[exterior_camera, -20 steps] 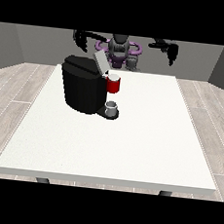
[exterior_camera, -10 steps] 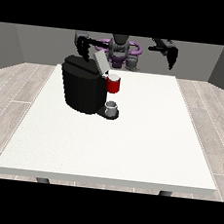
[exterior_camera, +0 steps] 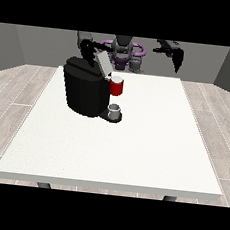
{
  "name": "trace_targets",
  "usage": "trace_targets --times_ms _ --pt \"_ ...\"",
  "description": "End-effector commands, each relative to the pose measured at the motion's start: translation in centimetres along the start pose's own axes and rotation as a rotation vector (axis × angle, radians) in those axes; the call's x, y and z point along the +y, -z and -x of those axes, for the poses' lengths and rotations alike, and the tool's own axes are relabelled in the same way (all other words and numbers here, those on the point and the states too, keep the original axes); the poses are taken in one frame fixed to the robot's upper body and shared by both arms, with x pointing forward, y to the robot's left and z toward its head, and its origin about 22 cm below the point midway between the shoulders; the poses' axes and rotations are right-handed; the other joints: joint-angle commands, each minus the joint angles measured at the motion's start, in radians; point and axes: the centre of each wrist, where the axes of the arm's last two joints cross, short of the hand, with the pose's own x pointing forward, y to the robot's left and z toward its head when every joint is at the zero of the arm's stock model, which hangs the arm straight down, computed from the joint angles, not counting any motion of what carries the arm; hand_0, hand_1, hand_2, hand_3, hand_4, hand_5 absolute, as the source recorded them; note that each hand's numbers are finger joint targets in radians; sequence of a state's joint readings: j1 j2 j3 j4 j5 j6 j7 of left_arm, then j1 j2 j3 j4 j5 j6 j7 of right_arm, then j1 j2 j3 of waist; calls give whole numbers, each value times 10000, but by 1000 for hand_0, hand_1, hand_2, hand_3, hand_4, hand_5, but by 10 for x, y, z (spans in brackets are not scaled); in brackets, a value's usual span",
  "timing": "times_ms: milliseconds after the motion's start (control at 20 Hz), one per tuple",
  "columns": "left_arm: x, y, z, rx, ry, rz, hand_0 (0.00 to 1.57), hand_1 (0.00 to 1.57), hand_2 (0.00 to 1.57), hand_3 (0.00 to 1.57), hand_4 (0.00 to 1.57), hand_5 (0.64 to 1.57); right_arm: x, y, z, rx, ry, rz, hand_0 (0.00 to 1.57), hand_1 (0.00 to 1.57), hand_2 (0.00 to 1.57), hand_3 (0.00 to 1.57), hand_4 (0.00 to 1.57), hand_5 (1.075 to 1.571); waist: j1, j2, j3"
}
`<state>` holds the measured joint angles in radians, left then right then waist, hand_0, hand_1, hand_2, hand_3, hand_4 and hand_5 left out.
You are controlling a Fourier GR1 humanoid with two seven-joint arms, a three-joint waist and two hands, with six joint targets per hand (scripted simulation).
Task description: Insert the coffee pod into the coffee machine and close the lid
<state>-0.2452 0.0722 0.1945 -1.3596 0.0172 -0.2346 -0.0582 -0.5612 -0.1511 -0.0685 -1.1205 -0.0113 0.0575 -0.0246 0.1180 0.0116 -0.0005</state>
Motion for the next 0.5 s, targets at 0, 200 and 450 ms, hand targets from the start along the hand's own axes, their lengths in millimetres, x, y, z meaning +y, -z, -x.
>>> trace_targets --times_ms 0,200,450 --pt "-6 9 -11 -317 39 -311 0 0 0 0 0 1571 9 13 -10 -37 8 -225 0 0 0 0 0 1571 -128 257 5" --pt "9 4 -13 -537 346 -57 0 0 0 0 0 1571 10 15 -2 -650 -102 -68 0 0 0 0 0 1571 94 797 5" --pt "12 -4 -7 -426 481 -146 0 0 0 0 0 1571 15 14 1 -469 -363 -443 0 0 0 0 0 1571 98 688 4"
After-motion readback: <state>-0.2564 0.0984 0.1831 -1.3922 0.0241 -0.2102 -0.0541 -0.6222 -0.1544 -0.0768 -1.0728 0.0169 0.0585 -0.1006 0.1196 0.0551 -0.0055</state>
